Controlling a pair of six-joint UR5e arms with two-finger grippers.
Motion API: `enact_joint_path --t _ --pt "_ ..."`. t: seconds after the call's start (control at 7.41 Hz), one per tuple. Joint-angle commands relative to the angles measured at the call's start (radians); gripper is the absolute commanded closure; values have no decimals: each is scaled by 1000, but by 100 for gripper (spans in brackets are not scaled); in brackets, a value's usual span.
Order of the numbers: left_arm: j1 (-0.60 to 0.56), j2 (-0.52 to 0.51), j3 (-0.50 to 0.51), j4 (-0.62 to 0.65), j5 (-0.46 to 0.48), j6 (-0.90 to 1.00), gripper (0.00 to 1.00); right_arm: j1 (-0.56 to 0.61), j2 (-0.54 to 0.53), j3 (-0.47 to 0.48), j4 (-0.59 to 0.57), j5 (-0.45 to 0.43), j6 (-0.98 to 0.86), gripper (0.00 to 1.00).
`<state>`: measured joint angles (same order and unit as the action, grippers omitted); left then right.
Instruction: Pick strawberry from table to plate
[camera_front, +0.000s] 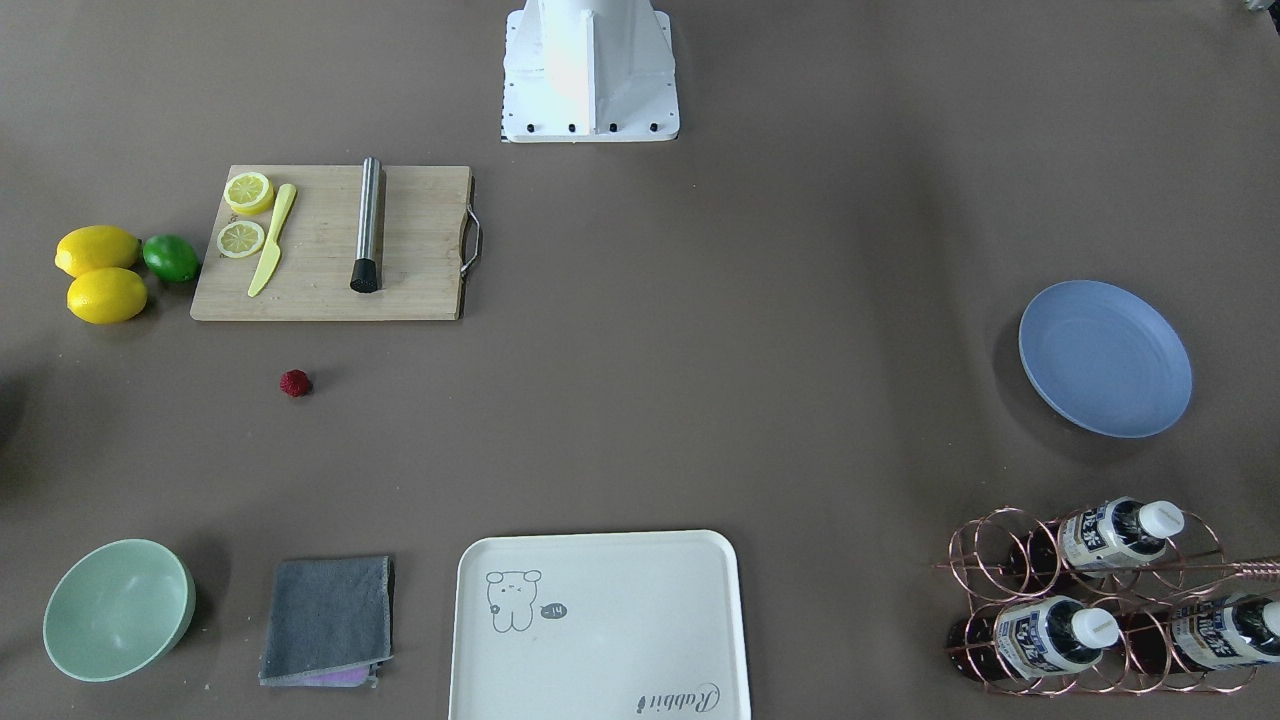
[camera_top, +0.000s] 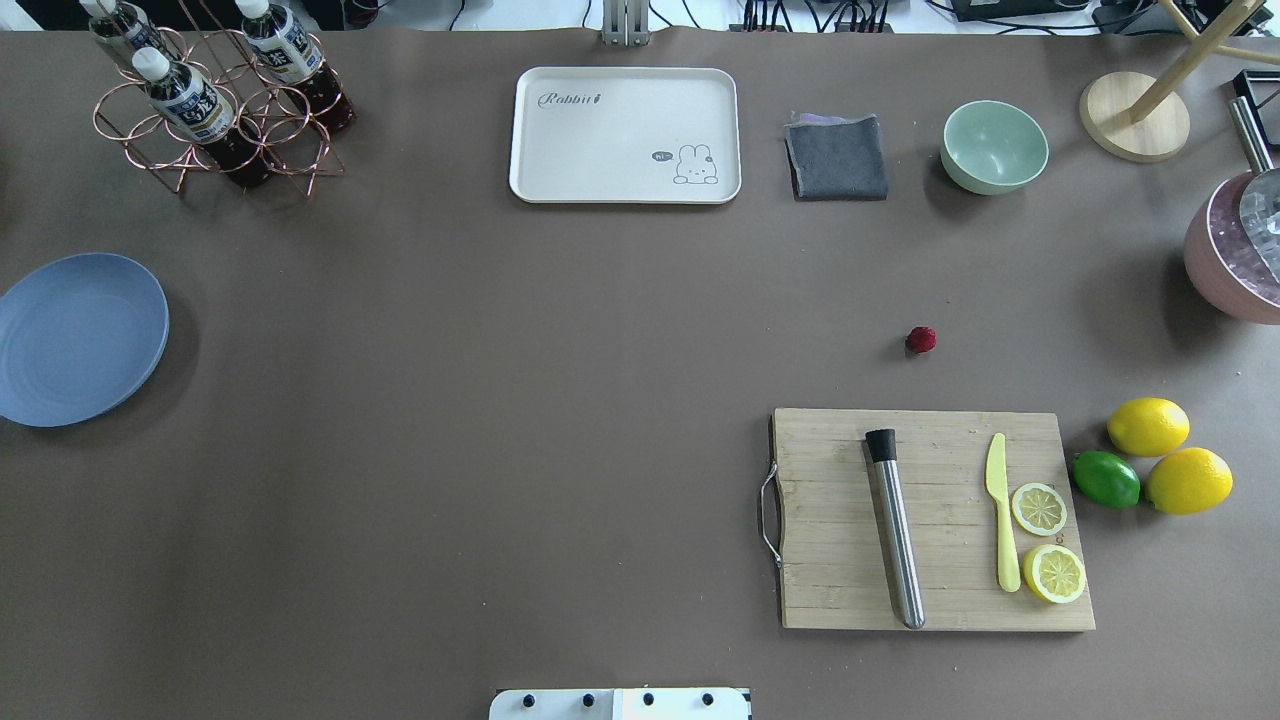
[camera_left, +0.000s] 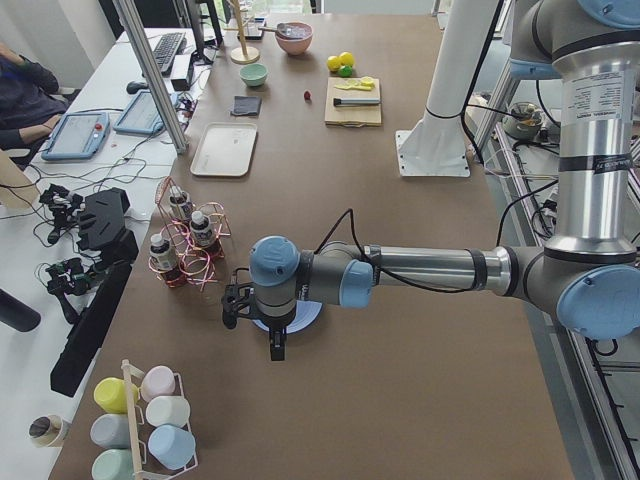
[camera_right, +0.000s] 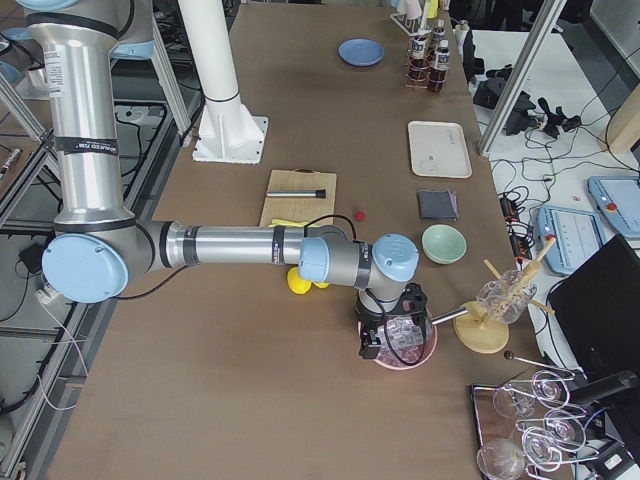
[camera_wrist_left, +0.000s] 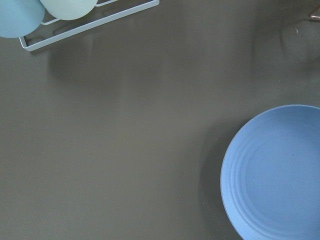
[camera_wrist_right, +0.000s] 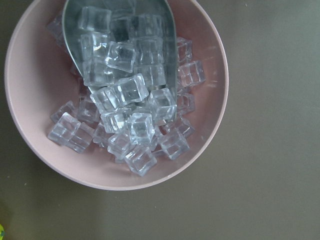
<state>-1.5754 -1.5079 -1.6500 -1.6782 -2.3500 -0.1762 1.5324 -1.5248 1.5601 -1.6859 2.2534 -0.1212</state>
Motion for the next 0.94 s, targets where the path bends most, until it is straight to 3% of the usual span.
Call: enact_joint_path --t 0.0,0.81 --pt "0 9 -5 2 0 1 2 0 0 0 0 0 0 0" --pt "2 20 -28 2 0 -2 2 0 3 0 0 0 0 0"
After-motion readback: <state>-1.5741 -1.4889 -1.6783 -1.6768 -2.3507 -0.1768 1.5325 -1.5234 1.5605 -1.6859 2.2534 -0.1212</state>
